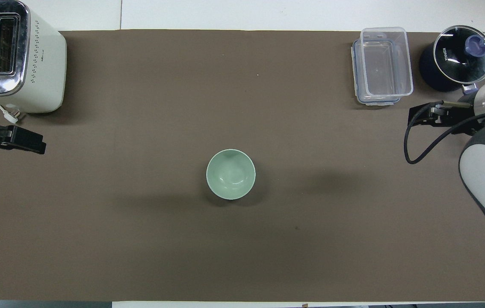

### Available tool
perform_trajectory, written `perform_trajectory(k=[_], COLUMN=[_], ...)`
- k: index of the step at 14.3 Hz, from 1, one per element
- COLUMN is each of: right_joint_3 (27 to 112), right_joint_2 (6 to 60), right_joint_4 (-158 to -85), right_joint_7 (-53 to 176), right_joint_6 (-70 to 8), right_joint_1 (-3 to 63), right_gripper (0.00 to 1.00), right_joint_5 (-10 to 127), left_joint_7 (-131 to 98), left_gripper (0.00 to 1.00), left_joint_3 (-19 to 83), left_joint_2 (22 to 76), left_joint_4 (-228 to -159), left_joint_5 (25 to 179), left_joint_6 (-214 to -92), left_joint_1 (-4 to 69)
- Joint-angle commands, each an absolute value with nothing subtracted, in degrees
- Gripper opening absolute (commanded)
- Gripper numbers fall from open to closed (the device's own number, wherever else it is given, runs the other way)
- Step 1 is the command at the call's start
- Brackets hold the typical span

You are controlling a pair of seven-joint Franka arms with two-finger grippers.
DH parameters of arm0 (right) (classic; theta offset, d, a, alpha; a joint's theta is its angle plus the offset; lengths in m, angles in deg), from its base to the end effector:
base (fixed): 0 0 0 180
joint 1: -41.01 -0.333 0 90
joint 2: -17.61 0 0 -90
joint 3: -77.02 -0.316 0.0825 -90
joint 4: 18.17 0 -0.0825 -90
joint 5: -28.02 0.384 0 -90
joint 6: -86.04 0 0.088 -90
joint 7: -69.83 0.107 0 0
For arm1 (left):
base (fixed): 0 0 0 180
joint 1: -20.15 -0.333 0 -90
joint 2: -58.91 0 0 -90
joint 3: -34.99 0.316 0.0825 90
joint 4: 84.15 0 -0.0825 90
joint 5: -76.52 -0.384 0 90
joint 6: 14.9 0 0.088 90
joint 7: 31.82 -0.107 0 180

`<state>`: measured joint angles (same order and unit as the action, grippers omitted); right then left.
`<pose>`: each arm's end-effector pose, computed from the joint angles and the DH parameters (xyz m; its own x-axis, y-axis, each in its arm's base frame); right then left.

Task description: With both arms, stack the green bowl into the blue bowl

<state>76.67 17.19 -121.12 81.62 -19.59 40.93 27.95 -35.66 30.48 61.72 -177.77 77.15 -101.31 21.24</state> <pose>0.5666 0.0042 0.5447 0.9790 -0.1967 0.0532 -0.1964 -0.9805 -0.0098 0.5289 -0.0541 0.6162 0.9835 -0.1640 -0.0762 -0.1636 -0.9865 0.0123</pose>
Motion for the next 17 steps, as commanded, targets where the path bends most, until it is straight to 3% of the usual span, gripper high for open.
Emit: perform_trajectory(k=[1,6,10,17], right_joint_3=[75.87,75.70,75.96,76.14], right_joint_2=[20.59,21.74,16.39,15.67], right_joint_4=[-114.77,-108.96,-114.30,-115.82], right_joint_7=[81.26,80.38,79.68,78.09], right_joint_6=[-16.18,-10.29,-8.26,-8.36], right_joint_1=[41.71,41.62,41.62,42.59], right_gripper=[1.00,1.00,1.00,1.00], right_joint_5=[26.09,25.12,25.38,26.09], left_joint_7=[-35.08,-35.25,-35.25,-35.25], left_gripper=[1.00,1.00,1.00,1.00], left_joint_3=[31.04,31.04,31.04,31.04], left_joint_2=[63.22,63.05,63.13,63.13], left_joint_4=[-179.87,-179.87,-179.95,-179.95], left_joint_5=[75.90,75.82,75.90,75.90], left_joint_6=[-102.36,-102.53,-102.09,-102.09], left_joint_1=[22.43,22.09,21.82,21.82])
